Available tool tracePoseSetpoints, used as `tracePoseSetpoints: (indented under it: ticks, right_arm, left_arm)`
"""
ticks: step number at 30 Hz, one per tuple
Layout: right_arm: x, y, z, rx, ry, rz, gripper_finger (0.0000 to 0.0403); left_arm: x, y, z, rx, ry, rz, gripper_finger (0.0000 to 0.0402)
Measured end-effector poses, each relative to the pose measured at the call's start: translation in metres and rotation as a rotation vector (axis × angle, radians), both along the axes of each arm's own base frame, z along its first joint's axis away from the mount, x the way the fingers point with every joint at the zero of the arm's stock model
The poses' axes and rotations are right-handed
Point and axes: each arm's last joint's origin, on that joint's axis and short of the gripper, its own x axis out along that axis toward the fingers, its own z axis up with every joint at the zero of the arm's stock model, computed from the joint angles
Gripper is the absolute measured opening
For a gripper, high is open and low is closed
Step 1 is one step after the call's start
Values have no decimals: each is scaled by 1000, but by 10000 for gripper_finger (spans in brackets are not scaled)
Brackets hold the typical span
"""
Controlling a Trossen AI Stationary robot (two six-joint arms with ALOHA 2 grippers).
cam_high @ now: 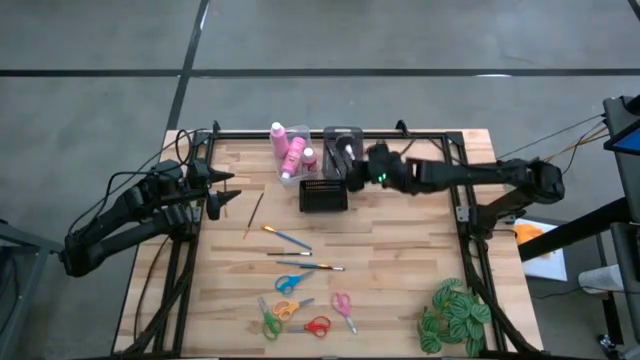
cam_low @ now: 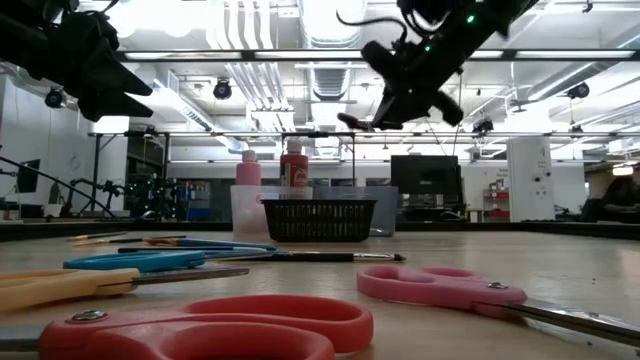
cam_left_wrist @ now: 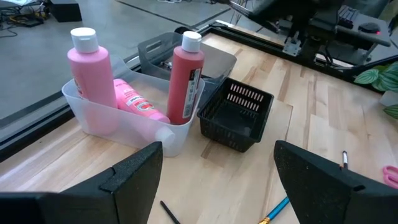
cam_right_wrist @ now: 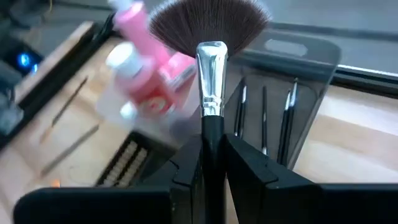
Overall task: Pick & Place Paint Supplies
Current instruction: Put the black paint brush into the gray bin
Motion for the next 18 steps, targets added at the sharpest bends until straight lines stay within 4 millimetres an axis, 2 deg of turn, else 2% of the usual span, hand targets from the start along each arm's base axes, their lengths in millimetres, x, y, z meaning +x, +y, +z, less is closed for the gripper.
tracePoseSetpoints:
  ticks: [8,18]
  right_arm:
    - [4,-46,-12,46,-52,-133,56]
    - [38,-74,-46,137,82,-135,56]
  left_arm:
    - [0,0,0,0,0,0,311]
    - [0,0,0,0,0,0,311]
